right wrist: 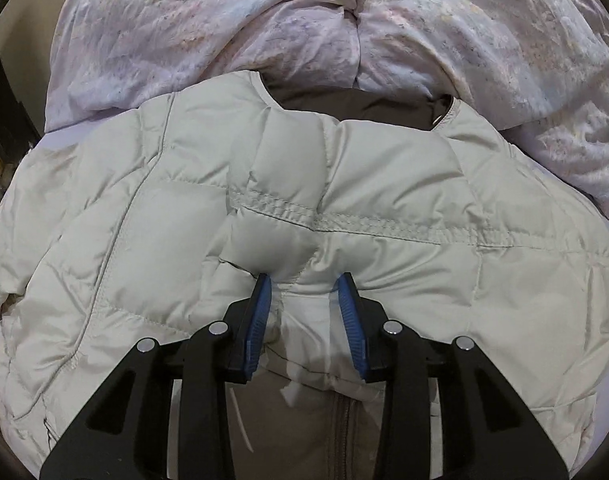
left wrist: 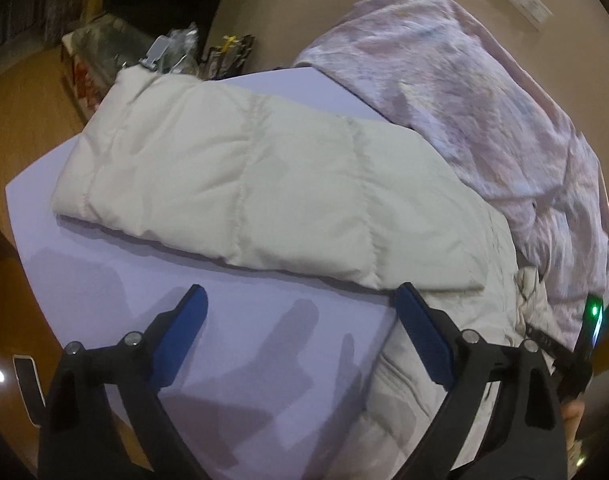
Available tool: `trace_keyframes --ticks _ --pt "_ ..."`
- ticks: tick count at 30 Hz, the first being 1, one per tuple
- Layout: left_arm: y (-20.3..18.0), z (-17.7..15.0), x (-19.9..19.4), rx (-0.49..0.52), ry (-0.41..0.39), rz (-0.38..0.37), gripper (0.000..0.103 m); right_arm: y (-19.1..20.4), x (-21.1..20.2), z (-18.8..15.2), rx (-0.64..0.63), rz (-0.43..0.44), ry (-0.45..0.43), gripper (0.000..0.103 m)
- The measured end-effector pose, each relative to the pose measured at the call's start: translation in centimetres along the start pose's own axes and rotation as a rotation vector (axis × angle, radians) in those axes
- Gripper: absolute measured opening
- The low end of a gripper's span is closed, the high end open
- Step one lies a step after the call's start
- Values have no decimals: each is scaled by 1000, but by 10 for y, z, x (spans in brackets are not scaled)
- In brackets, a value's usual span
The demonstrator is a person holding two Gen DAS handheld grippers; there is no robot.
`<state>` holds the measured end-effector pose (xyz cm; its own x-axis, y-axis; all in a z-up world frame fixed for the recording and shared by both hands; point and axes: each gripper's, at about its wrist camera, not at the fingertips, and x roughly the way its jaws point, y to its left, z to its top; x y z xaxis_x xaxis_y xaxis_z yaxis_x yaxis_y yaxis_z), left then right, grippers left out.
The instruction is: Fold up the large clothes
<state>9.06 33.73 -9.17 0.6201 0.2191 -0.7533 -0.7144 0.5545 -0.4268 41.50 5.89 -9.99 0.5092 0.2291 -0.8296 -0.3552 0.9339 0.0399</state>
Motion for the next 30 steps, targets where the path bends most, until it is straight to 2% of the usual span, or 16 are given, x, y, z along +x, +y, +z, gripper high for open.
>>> trace_keyframes --ticks 3,8,12,14,18,19,24,30 --pt "13 7 3 -73 10 -15 86 -6 -2 -2 14 24 -11 39" --pt "40 18 0 -221 -24 -51 77 -5 -2 0 18 34 -27 39" --pt "61 25 0 -343 -50 -87 66 -8 -2 0 29 51 -37 39" --pt "73 29 1 -391 -61 -90 57 -8 -2 -1 31 54 -42 39" --pt "88 35 6 -443 -58 -58 19 -9 -3 -3 34 61 -52 39" --pt "92 36 7 -443 -57 -58 13 -9 -3 -3 35 62 -53 39" --pt "84 47 5 -370 -63 -26 4 -11 -3 -3 40 73 -51 39" --pt "33 75 -30 -191 -166 -14 3 -10 -3 -2 29 73 -39 39"
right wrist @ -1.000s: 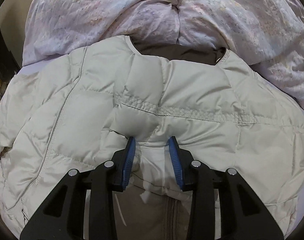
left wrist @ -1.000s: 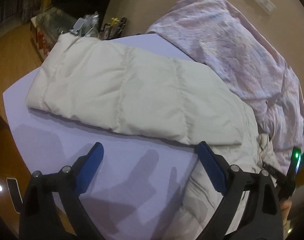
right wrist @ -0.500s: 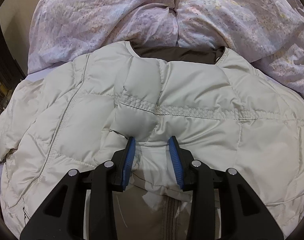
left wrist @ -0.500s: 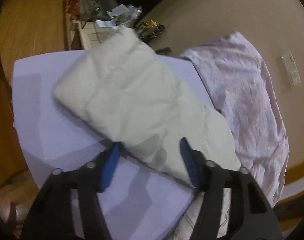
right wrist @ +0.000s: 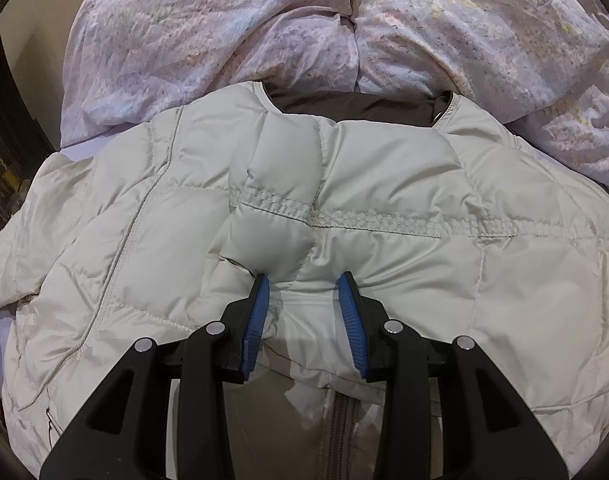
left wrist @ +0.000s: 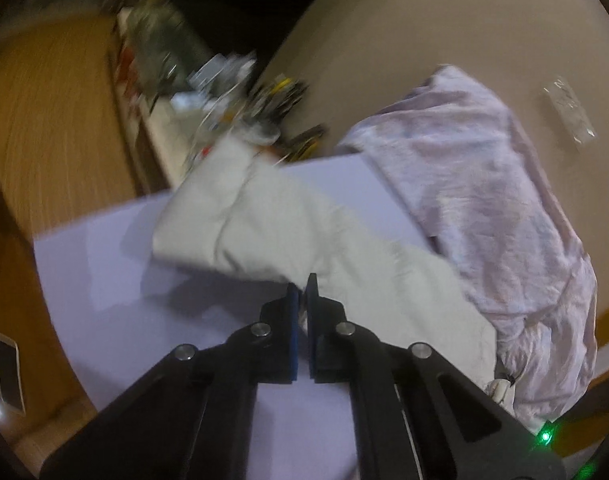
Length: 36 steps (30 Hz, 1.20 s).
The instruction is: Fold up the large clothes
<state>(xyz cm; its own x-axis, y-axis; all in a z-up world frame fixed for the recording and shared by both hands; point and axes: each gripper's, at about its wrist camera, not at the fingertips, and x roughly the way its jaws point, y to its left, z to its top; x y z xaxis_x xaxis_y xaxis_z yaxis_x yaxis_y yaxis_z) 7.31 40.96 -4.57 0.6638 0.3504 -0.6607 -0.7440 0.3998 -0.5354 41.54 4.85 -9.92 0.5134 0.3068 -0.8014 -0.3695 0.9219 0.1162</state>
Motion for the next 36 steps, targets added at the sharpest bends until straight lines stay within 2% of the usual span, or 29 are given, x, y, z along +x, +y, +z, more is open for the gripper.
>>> trace_keyframes --ticks 3,5,7,8,10,13,15,18,20,24,29,32,33,34,36 --pt "-49 5 -17 111 -34 -56 3 0 0 1 -6 8 9 39" --pt "-86 0 -27 192 -47 -100 2 -5 -2 2 9 46 29 40" --pt "-129 -10 -34 286 -50 -158 2 -13 -8 2 46 106 54 46" --pt "-144 -16 -36 317 -46 -185 2 -19 -14 1 74 146 59 53" --pt "-179 -32 -40 386 -24 -251 2 -30 -28 -1 105 193 46 60" --pt "-237 -69 -41 503 36 -365 2 -47 -61 -5 96 161 -33 66" --pt "-262 -93 -43 563 72 -428 2 -60 -78 -8 105 135 -79 71" --pt "-302 -140 -40 658 156 -537 2 -90 -98 -11 147 98 -123 71" --pt "-321 -171 -34 718 209 -572 2 -109 -105 -14 182 79 -139 71" --pt "-341 -230 -11 811 318 -580 2 -145 -115 -23 251 38 -152 72" --pt "-345 -290 37 900 446 -478 2 -170 -116 -32 310 12 -149 71" --pt "-335 -306 54 912 524 -445 5 -172 -120 -32 318 29 -160 67" --pt "-332 -305 56 906 535 -445 13 -168 -122 -30 306 44 -173 62" --pt "-329 -303 55 905 532 -446 31 -165 -123 -28 298 51 -179 58" --pt "-319 -293 43 908 475 -442 53 -153 -126 -24 268 87 -194 50"
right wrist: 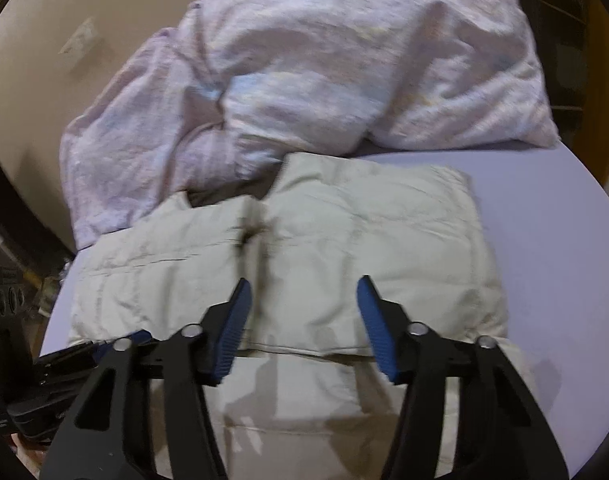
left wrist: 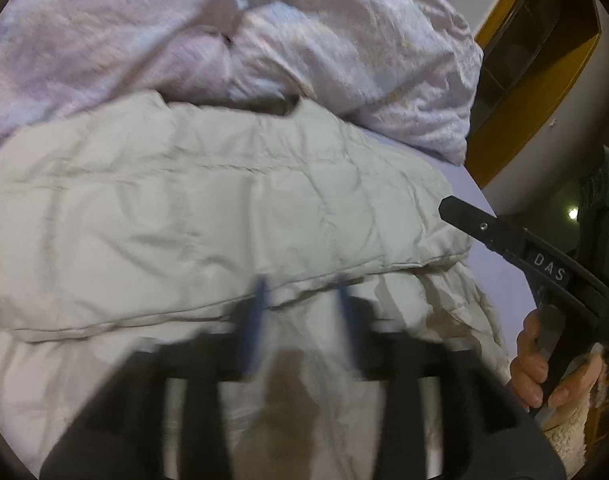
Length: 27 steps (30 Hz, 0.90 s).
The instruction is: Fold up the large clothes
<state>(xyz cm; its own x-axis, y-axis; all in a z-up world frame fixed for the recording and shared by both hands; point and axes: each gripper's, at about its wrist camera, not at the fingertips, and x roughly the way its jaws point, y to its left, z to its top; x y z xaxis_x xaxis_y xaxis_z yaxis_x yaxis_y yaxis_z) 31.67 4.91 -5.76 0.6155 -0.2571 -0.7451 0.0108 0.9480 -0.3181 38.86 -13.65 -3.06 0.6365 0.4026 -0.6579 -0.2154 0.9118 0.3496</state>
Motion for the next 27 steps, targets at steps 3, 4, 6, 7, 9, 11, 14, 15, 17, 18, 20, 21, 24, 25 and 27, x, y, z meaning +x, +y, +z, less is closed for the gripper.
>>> trace_keyframes --ticks 3,4,6,7,9,11,14,15,17,18,20,21,24,25,27 --pt "11 -3 -24 21 -44 42 60 25 6 -1 -53 77 15 38" --pt "19 -7 -33 21 -55 68 65 34 9 -1 -74 98 26 36" --pt "34 -9 -47 6 -63 106 68 54 21 -6 -131 129 43 34" --pt "43 -12 -52 -2 -65 127 68 60 25 -8 -149 133 48 34" --pt "65 -19 -64 -20 -67 185 69 71 39 -12 -184 142 79 34" --pt "86 -26 -74 -31 -70 249 70 73 65 -15 -187 102 155 34" --pt "116 -37 -86 -62 -63 323 70 59 112 -22 -144 11 262 29" --pt "128 -41 -90 -84 -55 340 70 54 115 -21 -121 24 261 29" --pt "146 -51 -99 -117 -44 360 70 49 112 -17 -66 56 277 30" --pt "157 -57 -105 -135 -41 362 70 45 105 -16 -35 86 290 34" --pt "172 -71 -118 -164 -42 359 70 33 82 -18 19 169 300 52" --pt "181 -78 -126 -183 -43 350 70 25 71 -19 35 188 296 73" --pt "202 -102 -145 -243 -39 290 74 -12 21 -33 52 179 236 84" --pt "208 -109 -150 -261 -36 270 74 -23 7 -38 60 167 230 84" --pt "216 -126 -159 -291 -31 235 74 -57 -25 -52 111 133 232 84"
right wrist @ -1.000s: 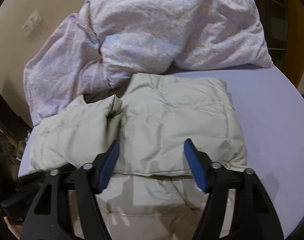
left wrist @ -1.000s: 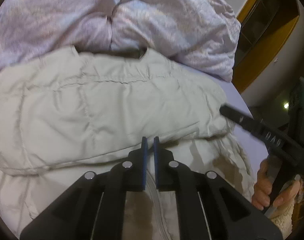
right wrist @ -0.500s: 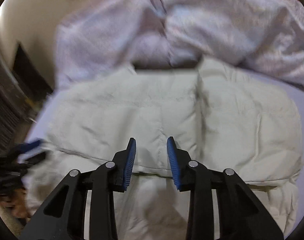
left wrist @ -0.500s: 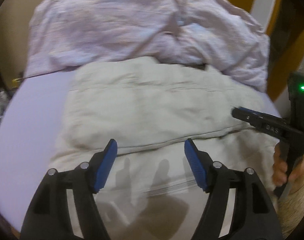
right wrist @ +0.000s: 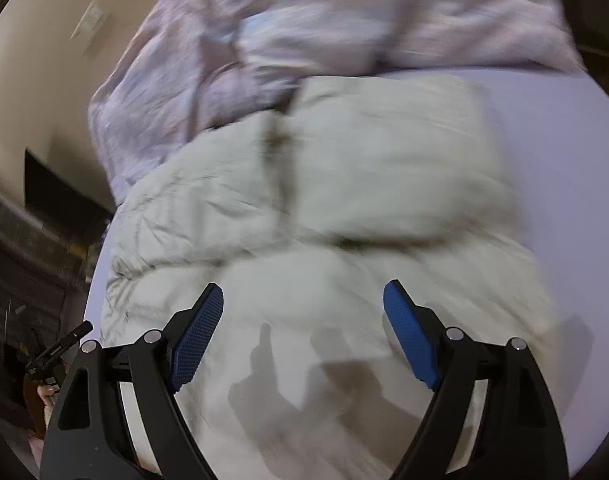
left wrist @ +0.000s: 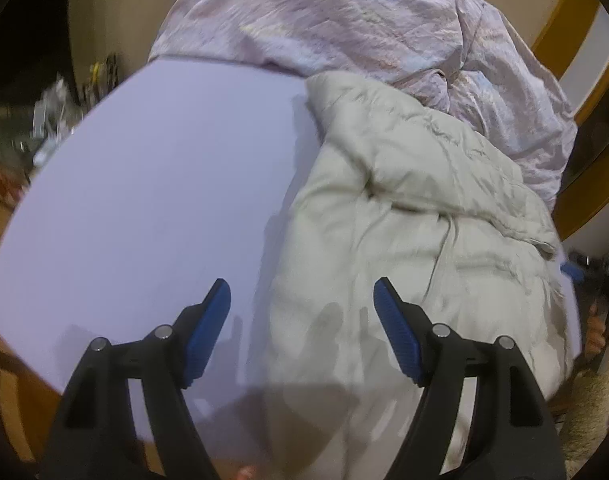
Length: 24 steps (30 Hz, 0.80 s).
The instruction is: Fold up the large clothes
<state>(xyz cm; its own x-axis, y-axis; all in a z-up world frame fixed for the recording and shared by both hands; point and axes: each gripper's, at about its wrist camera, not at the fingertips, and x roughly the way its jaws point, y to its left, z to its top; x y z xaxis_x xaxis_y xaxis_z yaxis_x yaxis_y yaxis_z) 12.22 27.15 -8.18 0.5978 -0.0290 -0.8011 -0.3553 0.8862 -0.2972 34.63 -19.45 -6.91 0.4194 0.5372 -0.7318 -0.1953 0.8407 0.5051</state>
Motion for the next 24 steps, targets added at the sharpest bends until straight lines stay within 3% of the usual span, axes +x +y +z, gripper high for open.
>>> trace_keyframes --ticks 5,10,17,24 --pt "16 -36 -5 -40 40 -76 74 -74 -57 -45 142 -92 -19 84" --pt "15 -60 1 -73 77 -143 71 -121 -70 -89 246 -72 37 84" --pt "7 -82 -5 -83 83 -223 59 -137 -57 -118 292 101 99 76" --pt "8 -101 -11 -125 70 -286 50 -137 -52 -134 306 294 95 70"
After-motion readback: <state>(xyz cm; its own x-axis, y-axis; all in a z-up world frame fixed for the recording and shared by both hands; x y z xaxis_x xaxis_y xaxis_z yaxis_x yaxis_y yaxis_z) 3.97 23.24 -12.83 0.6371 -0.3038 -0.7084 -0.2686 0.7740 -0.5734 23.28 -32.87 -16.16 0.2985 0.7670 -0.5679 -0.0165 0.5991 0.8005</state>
